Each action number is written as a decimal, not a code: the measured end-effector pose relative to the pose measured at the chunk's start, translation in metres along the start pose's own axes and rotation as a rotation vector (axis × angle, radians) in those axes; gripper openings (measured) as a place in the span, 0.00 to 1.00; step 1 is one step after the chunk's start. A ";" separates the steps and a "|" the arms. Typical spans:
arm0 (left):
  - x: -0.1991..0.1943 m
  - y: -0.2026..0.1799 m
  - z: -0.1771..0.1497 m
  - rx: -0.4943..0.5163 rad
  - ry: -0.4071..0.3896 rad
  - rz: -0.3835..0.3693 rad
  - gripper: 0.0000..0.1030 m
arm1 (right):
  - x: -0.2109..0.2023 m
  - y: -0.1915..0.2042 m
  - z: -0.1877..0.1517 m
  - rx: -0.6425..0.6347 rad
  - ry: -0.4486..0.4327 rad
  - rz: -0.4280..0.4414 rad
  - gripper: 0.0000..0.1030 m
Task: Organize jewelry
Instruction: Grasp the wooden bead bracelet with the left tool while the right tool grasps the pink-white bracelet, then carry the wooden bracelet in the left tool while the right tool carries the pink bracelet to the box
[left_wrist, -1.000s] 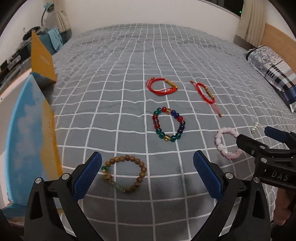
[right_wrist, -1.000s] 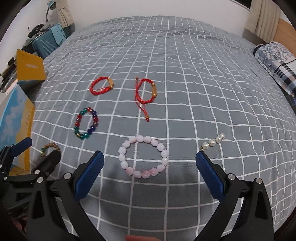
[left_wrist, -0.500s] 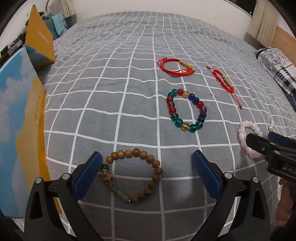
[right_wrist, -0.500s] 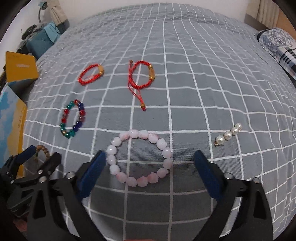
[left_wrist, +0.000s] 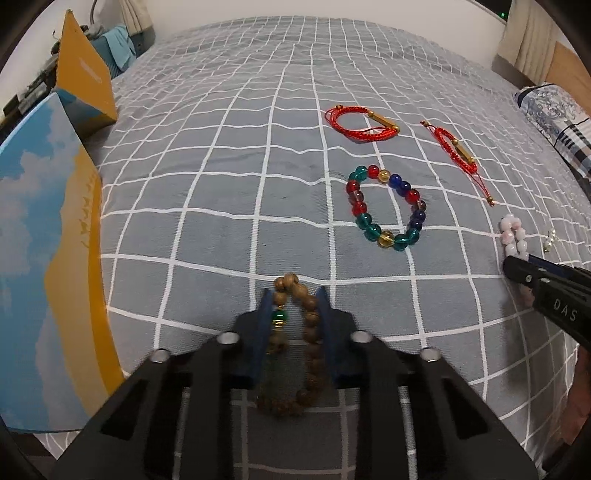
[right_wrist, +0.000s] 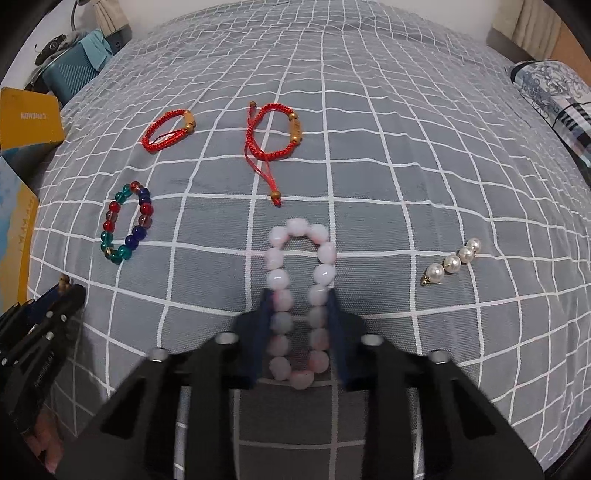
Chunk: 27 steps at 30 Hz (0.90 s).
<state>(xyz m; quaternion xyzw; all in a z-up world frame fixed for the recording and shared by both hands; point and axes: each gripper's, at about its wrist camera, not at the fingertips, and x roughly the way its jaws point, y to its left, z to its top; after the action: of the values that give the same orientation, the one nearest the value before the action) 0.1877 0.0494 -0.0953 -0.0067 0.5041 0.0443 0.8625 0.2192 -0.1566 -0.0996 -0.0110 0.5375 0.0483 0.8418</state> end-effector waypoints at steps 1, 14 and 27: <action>0.000 0.000 0.000 0.008 0.005 0.003 0.10 | -0.001 0.000 0.000 0.003 -0.003 0.001 0.19; -0.019 0.005 0.001 -0.012 -0.035 -0.050 0.07 | -0.018 0.001 -0.003 0.004 -0.074 0.004 0.19; -0.053 0.005 0.004 -0.020 -0.165 -0.096 0.07 | -0.043 0.002 -0.004 0.010 -0.208 0.002 0.19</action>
<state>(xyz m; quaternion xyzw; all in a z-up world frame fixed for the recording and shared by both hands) 0.1645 0.0509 -0.0472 -0.0356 0.4302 0.0082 0.9020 0.1973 -0.1575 -0.0620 -0.0012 0.4474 0.0476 0.8931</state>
